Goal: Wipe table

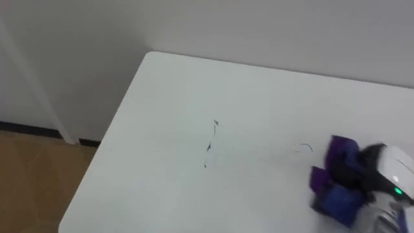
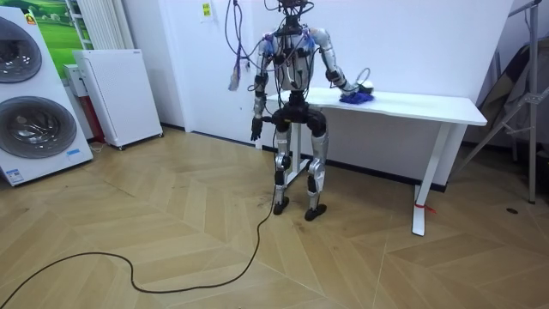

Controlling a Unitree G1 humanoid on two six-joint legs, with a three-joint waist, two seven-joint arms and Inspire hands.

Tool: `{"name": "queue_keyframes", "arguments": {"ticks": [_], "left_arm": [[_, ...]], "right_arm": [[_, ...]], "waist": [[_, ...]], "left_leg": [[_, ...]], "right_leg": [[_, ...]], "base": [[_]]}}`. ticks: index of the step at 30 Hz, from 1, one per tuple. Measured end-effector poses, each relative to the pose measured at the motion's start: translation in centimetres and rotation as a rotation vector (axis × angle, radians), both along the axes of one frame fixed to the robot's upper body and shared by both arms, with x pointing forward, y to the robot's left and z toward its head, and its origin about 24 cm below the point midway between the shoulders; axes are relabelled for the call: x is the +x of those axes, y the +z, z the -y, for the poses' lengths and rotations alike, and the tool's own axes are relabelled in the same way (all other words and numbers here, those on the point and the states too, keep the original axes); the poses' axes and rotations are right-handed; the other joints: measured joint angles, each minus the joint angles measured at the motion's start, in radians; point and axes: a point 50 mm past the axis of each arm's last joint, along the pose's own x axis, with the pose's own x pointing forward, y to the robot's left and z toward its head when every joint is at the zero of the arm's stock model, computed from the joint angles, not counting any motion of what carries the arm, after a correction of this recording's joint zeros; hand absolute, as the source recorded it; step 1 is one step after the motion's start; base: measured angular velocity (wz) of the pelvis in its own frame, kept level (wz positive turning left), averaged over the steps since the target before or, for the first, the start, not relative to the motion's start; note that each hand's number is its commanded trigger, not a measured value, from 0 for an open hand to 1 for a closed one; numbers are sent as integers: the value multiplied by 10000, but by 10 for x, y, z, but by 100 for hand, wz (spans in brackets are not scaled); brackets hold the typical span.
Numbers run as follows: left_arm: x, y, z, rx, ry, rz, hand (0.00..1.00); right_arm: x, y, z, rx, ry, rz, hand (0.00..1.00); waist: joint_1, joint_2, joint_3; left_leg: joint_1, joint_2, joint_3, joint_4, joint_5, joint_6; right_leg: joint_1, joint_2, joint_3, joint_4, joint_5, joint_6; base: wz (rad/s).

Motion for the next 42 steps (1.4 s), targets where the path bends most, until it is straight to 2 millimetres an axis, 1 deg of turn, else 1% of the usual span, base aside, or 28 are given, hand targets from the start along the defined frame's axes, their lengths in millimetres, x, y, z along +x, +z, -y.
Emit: {"name": "queue_keyframes", "arguments": {"ticks": [1,2,3,5,7,9,10,11,12,13,14,15,16,18,19,21,24,26,28,31,33,34,36,37,38,39,41,42], "left_arm": [[3,0,2,-51,-44,41,0],[10,-1,6,-141,-142,121,0],[10,-2,9,-228,-141,146,0],[-1,-3,10,-252,-95,-216,0],[-21,-3,8,-230,289,-629,0],[-50,-2,6,-195,723,-1243,0],[-55,-1,5,-177,798,-1349,0],[-60,-1,3,-115,961,-1422,0],[-60,1,-2,25,1183,-1313,0],[-59,2,-5,118,1257,-1246,0],[-60,4,-12,390,1400,-1158,0],[-61,6,-19,699,1473,-1124,0],[-61,7,-22,856,1579,-1099,0],[-66,12,-36,1303,2085,-1015,0],[-67,13,-39,1384,2145,-1016,0],[-68,17,-44,1595,2147,-912,0],[-63,17,-43,1449,2006,-607,0],[-64,17,-41,1340,1926,-633,0],[-63,16,-36,1159,1692,-613,0],[-60,12,-28,800,1215,-738,0],[-63,9,-21,494,1054,-1016,0],[-62,8,-19,444,985,-1045,0],[-57,4,-11,116,753,-1110,0],[-55,4,-10,35,639,-1127,0],[-52,3,-7,-67,476,-1107,0],[-48,2,-5,-136,311,-1058,0],[-41,1,-3,-260,255,-975,0],[-44,1,-3,-315,354,-1039,0]], "right_arm": [[9,5,-18,71,688,40,100],[21,13,-45,212,1801,63,100],[29,20,-62,114,2644,83,100],[32,24,-78,72,3354,-45,100],[28,20,-76,97,3422,-247,100],[12,5,-61,371,3079,-403,100],[7,1,-57,485,2948,-383,100],[-4,-9,-46,813,2490,-225,100],[-19,-17,-31,1282,1682,-8,100],[-28,-21,-22,1437,1235,100,100],[-46,-26,-2,1470,347,368,100],[-65,-31,19,1283,-539,572,100],[-74,-32,30,1132,-992,650,100],[-108,-37,72,741,-2960,755,100],[-115,-39,82,691,-3464,695,100],[-137,-43,115,551,-5251,462,100],[-156,-44,140,606,-6693,200,100],[-160,-45,145,706,-6953,-4,100],[-154,-45,146,899,-7025,-180,100],[-133,-44,145,1095,-7121,-285,100],[-101,-39,136,1128,-6697,-468,100],[-92,-37,132,1093,-6503,-498,100],[-49,-26,104,775,-4696,-631,100],[-37,-22,94,649,-4057,-603,100],[-15,-11,72,442,-2722,-428,100],[4,1,49,172,-1424,-152,100],[23,17,28,137,-190,343,100],[29,23,20,216,258,465,100]], "waist": [[100,22,45],[352,51,126],[629,61,140],[864,74,114],[911,24,84],[655,5,71],[491,33,85],[269,-35,73],[142,-154,64],[77,-188,45],[-44,-230,59],[-198,-254,32],[-256,-254,20],[-544,-201,-89],[-653,-192,-108],[-1104,-202,-218],[-1281,-181,-272],[-1324,-183,-273],[-1310,-177,-274],[-1085,-161,-266],[-814,-94,-232],[-686,-66,-237],[-320,135,-161],[-210,193,-121],[-30,288,-60],[128,338,46],[310,290,157],[460,305,144]], "left_leg": [[-52,3,-98,-5,40,-27],[-154,-1,-321,-41,123,-85],[-240,-10,-499,-98,231,-66],[-282,-19,-829,-209,366,-90],[-283,-27,-934,-241,438,-96],[-3,-65,-994,-265,449,-85],[58,-102,-1025,-280,449,-84],[230,-219,-888,-360,461,-64],[394,-338,-613,-469,497,-2],[451,-364,-529,-511,500,5],[559,-392,-287,-556,507,15],[616,-434,-53,-556,501,25],[648,-458,7,-556,489,44],[706,-460,103,-555,288,332],[734,-456,91,-568,270,358],[743,-490,58,-444,171,438],[761,-522,6,-306,136,497],[877,-525,-34,-298,138,503],[912,-524,-75,-219,112,520],[844,-514,0,-141,113,517],[685,-511,-8,-48,116,508],[614,-510,-57,-1,110,503],[327,-471,-394,148,89,431],[248,-471,-513,212,87,429],[100,-466,-723,266,112,390],[-47,-475,-939,281,162,337],[-230,-504,-1201,297,249,255],[-257,-538,-1346,221,361,276]], "right_leg": [[-19,20,-6,-2,-13,-22],[-40,44,3,-18,-56,-87],[-41,40,-95,-33,-92,-100],[-7,28,-279,-46,-147,-67],[51,2,-367,-42,-200,-54],[400,-46,-408,-95,-240,6],[571,-67,-410,-195,-246,15],[872,-177,-342,-366,-333,153],[1055,-332,-246,-410,-493,328],[1115,-381,-173,-399,-555,373],[1192,-487,-73,-359,-612,439],[1247,-553,-55,-355,-612,442],[1255,-571,-16,-349,-611,442],[1333,-543,173,-370,-609,462],[1407,-541,162,-359,-577,496],[1422,-567,265,-338,-541,508],[1488,-566,393,-316,-456,510],[1622,-552,384,-340,-393,505],[1716,-552,355,-332,-392,505],[1569,-539,391,-286,-390,506],[1332,-461,349,-165,-374,481],[1256,-435,285,-175,-361,460],[964,-292,93,-151,-210,258],[892,-250,94,-133,-190,225],[762,-173,95,-115,-172,184],[648,-128,39,-89,-195,114],[563,-140,-146,-19,-334,31],[503,-138,-139,-20,-435,7]], "base": [[33],[58],[65],[65],[50],[45],[59],[57],[48],[25],[5],[-9],[-32],[-34],[-11],[0],[2],[6],[3],[-22],[-50],[-54],[-34],[-13],[6],[20],[56],[62]]}}
